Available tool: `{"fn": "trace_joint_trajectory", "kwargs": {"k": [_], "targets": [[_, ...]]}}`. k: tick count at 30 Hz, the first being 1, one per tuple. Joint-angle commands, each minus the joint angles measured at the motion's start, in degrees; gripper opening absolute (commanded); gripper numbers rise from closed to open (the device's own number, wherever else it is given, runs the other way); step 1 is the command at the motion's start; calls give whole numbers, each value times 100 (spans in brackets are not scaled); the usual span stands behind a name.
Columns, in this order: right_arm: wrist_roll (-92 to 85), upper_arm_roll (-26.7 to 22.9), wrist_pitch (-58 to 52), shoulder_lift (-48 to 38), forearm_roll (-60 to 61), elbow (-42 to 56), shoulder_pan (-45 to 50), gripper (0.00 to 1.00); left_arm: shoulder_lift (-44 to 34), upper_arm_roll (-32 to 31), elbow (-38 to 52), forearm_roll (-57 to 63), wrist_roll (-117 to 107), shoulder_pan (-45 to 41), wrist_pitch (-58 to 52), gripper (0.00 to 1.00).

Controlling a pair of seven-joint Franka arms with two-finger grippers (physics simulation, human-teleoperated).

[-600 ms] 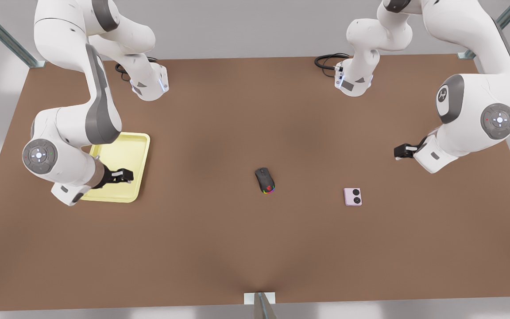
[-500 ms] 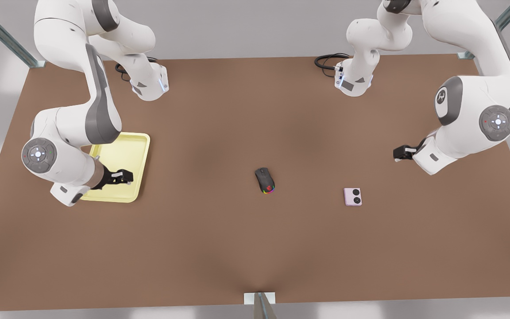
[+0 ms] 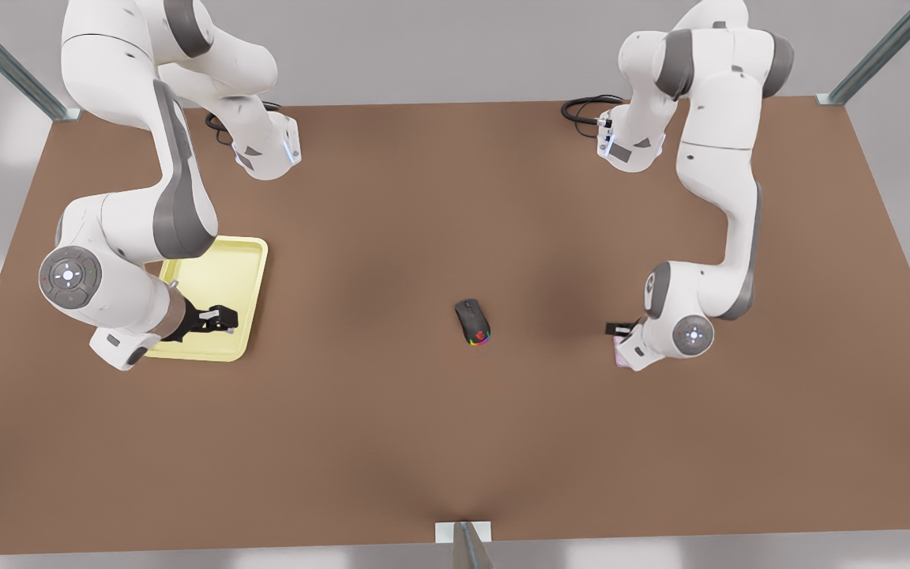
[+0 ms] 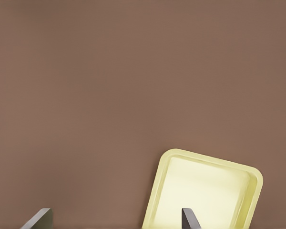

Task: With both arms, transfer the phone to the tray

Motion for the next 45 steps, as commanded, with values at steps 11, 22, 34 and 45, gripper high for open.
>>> {"fn": "trace_joint_trajectory", "kwargs": {"k": [11,22,34,45], "targets": [[-5,-1,9,1,8,3,0,100,457,0,43,-225,-842,186,1316,100],[-5,-1,9,1,8,3,0,100,518,-26,43,-234,-859,125,1325,100],[-14,-1,18,10,8,11,-17,100,633,-35,52,-269,-877,125,1334,75],[-14,-1,18,10,8,3,-17,100,185,-369,350,-296,-2853,-788,789,75]]}}
